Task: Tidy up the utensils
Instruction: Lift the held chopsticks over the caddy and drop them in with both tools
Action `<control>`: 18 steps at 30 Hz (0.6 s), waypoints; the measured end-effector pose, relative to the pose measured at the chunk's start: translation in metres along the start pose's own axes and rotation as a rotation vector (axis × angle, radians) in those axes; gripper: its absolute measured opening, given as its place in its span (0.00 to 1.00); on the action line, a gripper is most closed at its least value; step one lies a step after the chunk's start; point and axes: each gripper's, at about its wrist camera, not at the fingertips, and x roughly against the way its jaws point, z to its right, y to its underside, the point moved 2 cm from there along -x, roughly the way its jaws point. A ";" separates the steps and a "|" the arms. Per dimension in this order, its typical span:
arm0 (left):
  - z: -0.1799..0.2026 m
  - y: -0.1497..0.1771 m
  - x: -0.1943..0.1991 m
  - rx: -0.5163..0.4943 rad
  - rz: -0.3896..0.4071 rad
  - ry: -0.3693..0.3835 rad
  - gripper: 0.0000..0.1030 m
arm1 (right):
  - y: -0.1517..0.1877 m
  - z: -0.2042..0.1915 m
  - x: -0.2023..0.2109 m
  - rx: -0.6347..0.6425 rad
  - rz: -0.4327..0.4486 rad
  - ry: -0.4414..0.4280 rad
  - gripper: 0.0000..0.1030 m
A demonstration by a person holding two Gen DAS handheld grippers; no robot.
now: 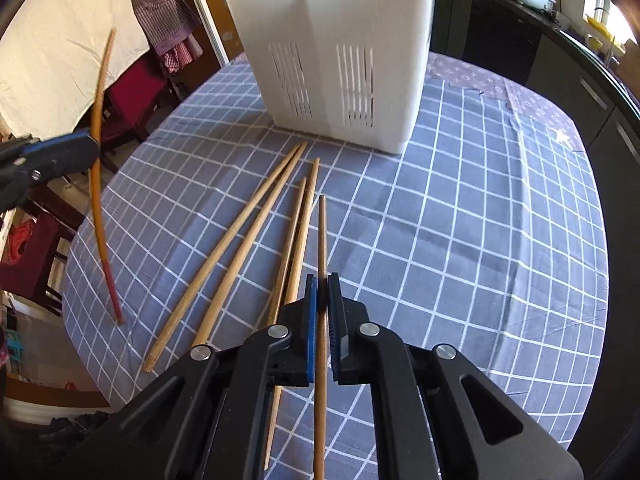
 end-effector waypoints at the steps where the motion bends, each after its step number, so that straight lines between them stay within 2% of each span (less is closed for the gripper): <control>1: 0.000 0.000 0.001 -0.002 0.004 0.000 0.06 | -0.001 0.002 0.012 -0.005 0.033 0.001 0.06; 12: 0.005 -0.001 0.016 -0.019 0.043 0.007 0.06 | 0.013 0.007 0.128 -0.026 0.331 -0.021 0.06; 18: 0.008 -0.003 0.023 -0.035 0.069 0.001 0.06 | 0.024 0.005 0.148 -0.025 0.380 -0.017 0.06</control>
